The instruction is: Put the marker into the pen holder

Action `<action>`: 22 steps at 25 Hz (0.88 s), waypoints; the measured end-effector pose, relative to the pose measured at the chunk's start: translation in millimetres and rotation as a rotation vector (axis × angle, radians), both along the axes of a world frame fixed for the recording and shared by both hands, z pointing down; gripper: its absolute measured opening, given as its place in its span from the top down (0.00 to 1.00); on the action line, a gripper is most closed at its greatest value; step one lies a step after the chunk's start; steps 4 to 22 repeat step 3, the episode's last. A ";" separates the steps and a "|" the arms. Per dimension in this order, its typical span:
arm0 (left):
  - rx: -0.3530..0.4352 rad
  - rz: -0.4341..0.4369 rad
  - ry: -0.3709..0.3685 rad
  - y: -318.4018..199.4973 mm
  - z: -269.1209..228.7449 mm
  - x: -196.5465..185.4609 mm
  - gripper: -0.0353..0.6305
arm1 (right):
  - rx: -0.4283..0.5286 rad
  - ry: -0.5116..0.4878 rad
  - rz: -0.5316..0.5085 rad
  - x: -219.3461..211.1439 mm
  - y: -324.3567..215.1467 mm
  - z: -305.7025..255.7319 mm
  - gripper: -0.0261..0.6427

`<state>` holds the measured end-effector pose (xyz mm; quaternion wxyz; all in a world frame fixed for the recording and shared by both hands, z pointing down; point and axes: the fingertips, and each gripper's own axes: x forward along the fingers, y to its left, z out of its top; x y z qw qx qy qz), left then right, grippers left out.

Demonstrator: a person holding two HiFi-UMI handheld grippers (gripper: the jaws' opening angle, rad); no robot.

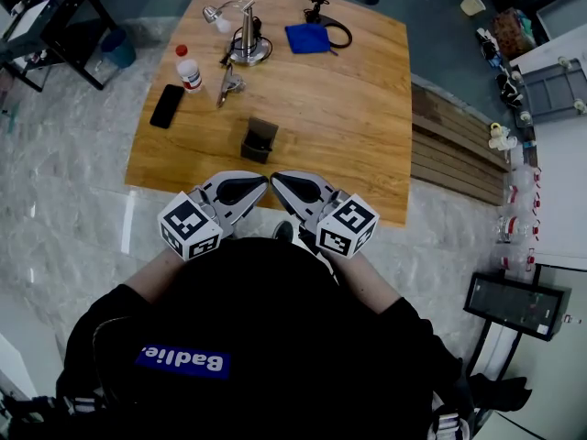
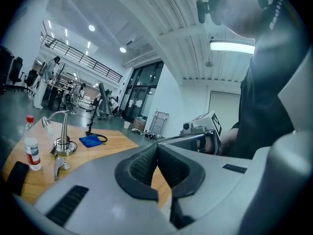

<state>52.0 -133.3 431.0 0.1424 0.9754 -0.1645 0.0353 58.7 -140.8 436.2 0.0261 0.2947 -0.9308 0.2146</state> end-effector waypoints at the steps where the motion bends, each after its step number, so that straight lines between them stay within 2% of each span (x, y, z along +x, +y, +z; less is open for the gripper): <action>1: 0.000 0.000 0.001 0.2 -0.3 -0.4 0.93 | 0.001 0.002 -0.001 -0.5 0.3 -0.2 0.95; 22: 0.001 -0.001 0.001 0.7 -0.8 -1.2 0.93 | 0.000 0.004 -0.002 -1.4 0.8 -0.3 0.95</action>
